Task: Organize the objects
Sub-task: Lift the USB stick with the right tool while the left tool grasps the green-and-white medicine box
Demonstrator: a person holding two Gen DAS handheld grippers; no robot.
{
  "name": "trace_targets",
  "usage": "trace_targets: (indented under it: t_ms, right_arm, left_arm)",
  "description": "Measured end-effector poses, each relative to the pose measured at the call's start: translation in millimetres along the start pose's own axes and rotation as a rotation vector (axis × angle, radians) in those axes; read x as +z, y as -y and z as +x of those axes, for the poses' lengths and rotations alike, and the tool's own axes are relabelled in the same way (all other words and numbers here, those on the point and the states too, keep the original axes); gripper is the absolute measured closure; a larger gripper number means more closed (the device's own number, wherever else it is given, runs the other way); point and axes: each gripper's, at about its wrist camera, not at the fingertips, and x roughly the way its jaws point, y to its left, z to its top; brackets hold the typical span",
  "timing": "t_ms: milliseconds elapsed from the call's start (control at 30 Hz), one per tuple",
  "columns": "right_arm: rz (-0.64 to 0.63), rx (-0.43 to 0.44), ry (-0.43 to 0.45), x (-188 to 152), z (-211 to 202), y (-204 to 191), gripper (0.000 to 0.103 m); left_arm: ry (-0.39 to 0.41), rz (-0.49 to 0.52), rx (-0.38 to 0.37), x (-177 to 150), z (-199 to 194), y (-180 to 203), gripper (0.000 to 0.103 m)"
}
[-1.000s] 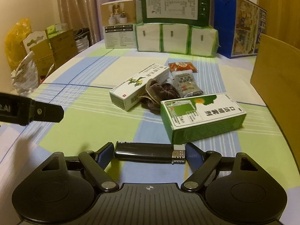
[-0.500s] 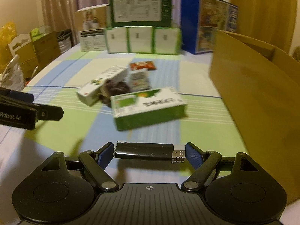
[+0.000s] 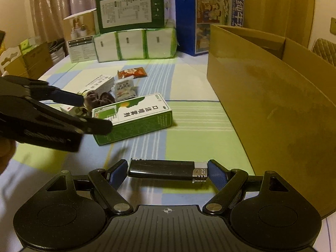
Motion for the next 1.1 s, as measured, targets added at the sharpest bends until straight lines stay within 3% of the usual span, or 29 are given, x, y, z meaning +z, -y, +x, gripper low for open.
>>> trace_targets:
  t_ms: [133, 233, 333, 567, 667, 767, 867, 1100]
  right_arm:
    - [0.019, -0.007, -0.007, -0.8, 2.2, 3.9, 0.024]
    - [0.016, -0.012, -0.007, -1.2, 1.8, 4.9, 0.024]
    - [0.016, -0.021, -0.008, -0.8, 1.4, 6.4, 0.024]
    - [0.02, -0.022, -0.006, 1.1, -2.8, 8.0, 0.024]
    - [0.026, -0.015, -0.004, 1.9, -4.1, 7.0, 0.024]
    - [0.03, -0.014, -0.003, 3.2, -4.6, 5.2, 0.024]
    - [0.031, -0.013, -0.001, 3.7, -5.3, 4.1, 0.024]
    - [0.045, -0.026, -0.017, 1.3, -2.6, 11.6, 0.024]
  left_arm:
    - [-0.017, 0.052, -0.019, 5.5, 17.5, 5.1, 0.032]
    - [-0.029, 0.085, -0.036, 12.1, 27.6, 10.7, 0.041]
    - [-0.054, 0.096, -0.019, 15.8, 32.4, 14.5, 0.045]
    - [-0.129, 0.023, 0.034, -8.9, -10.4, 24.8, 0.052]
    - [-0.162, -0.028, 0.058, -27.8, -35.6, 30.2, 0.051]
    - [-0.152, -0.062, 0.089, -34.9, -45.8, 29.6, 0.04]
    - [-0.133, -0.102, 0.082, -30.3, -40.6, 23.7, 0.04]
    - [-0.138, -0.09, 0.073, -22.9, -8.8, 25.1, 0.043]
